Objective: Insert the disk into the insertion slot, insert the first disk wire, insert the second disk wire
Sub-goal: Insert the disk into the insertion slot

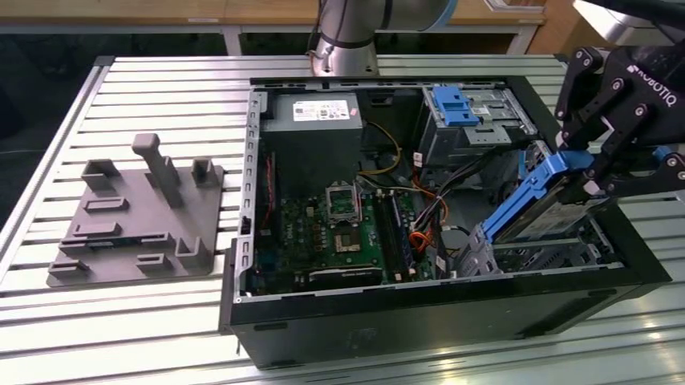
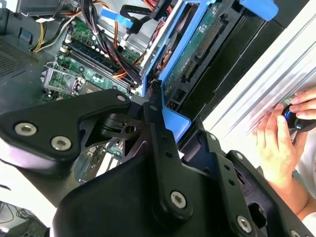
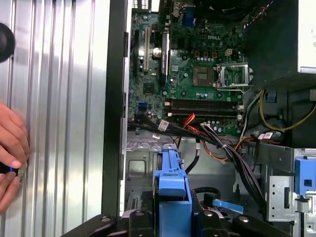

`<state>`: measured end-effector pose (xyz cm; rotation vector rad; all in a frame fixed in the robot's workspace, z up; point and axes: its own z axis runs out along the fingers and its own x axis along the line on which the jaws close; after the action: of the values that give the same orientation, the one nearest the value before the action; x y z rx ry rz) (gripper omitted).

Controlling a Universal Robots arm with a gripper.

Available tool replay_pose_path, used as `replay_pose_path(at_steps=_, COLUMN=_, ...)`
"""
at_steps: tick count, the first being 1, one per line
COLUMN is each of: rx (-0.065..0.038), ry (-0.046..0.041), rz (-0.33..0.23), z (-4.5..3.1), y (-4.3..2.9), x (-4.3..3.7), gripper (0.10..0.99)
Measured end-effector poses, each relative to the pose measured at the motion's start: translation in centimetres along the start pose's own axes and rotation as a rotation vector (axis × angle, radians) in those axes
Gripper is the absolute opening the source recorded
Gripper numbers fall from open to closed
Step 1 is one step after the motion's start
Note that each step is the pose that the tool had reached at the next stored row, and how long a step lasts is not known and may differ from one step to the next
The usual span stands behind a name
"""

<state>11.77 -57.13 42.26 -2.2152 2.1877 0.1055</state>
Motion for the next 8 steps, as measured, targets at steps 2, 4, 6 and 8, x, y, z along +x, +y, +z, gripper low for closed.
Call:
replay_pose_path(at_steps=2, rx=0.000, ry=0.0000, rz=0.004, z=0.16, y=-0.07, x=0.01, gripper=0.365)
replay_pose_path(at_steps=4, rx=0.000, ry=-0.0001, rz=0.006, z=0.33, y=-0.10, x=0.03, gripper=0.365)
replay_pose_path(at_steps=6, rx=0.001, ry=-0.0001, rz=0.008, z=0.50, y=-0.12, x=0.04, gripper=0.365)
replay_pose_path(at_steps=8, rx=0.001, ry=-0.0003, rz=0.009, z=0.70, y=-0.13, x=0.05, gripper=0.365)
